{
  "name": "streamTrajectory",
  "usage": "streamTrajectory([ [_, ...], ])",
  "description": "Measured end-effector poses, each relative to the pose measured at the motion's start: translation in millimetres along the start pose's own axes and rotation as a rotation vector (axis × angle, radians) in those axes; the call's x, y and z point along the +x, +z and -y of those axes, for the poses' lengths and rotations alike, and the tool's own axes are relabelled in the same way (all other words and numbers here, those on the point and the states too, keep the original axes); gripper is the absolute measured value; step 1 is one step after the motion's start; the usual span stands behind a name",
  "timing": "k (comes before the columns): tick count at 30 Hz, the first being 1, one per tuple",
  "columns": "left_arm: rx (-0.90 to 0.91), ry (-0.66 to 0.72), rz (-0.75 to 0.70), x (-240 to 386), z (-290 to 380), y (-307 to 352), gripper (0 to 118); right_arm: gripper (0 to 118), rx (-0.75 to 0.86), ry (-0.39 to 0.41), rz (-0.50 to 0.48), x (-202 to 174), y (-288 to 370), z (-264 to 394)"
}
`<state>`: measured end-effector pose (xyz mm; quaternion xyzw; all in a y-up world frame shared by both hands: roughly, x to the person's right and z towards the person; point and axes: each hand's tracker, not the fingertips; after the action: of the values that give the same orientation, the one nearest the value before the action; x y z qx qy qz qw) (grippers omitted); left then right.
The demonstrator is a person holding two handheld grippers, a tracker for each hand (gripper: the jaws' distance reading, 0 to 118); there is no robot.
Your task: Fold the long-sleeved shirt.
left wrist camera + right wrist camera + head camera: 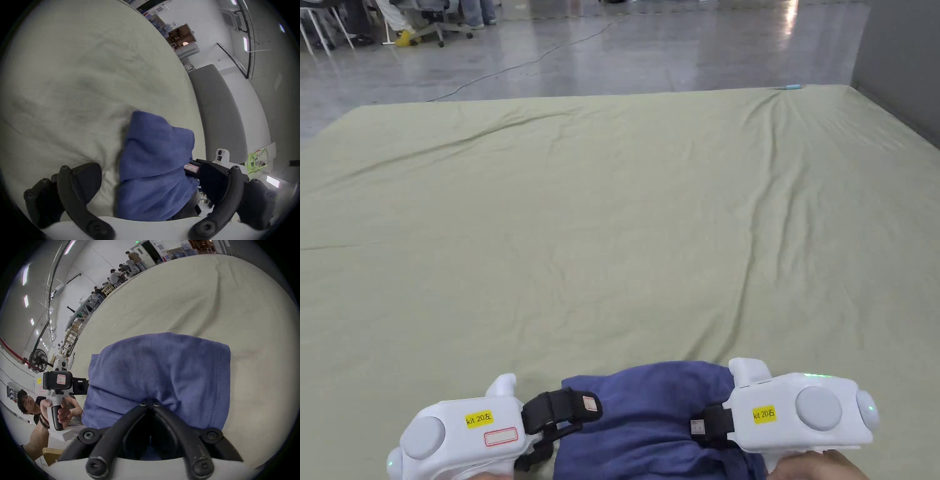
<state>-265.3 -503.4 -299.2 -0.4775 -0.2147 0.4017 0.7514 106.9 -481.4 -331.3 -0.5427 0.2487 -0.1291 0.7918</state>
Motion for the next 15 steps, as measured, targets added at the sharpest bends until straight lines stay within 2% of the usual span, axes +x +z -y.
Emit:
streamTrajectory([
  [5, -0.034, 0.065, 0.158, -9, 0, -26, 116, 0, -0.004, 0.009, 0.017, -3, -1, -1],
  [7, -0.023, 0.066, 0.159, -9, 2, -35, 114, 0, -0.006, 0.011, 0.019, -4, -1, -2],
  [8, -0.018, 0.061, 0.154, -8, 3, -36, 104, 0, -0.006, 0.010, 0.020, -4, 0, -1],
  [9, -0.006, 0.054, 0.137, -7, 3, -38, 73, 0, -0.006, 0.008, 0.020, -4, 0, -1],
  [10, 0.007, 0.055, 0.058, -8, 3, -41, 9, 0, -0.007, 0.007, 0.021, -4, 0, -1],
  [11, -0.048, 0.056, 0.040, -10, 5, -48, 9, 0, -0.007, 0.006, 0.020, -4, 0, -1],
  [15, -0.026, -0.005, 0.038, -4, 2, -43, 9, 0, -0.009, 0.014, 0.033, -7, 1, -1],
])
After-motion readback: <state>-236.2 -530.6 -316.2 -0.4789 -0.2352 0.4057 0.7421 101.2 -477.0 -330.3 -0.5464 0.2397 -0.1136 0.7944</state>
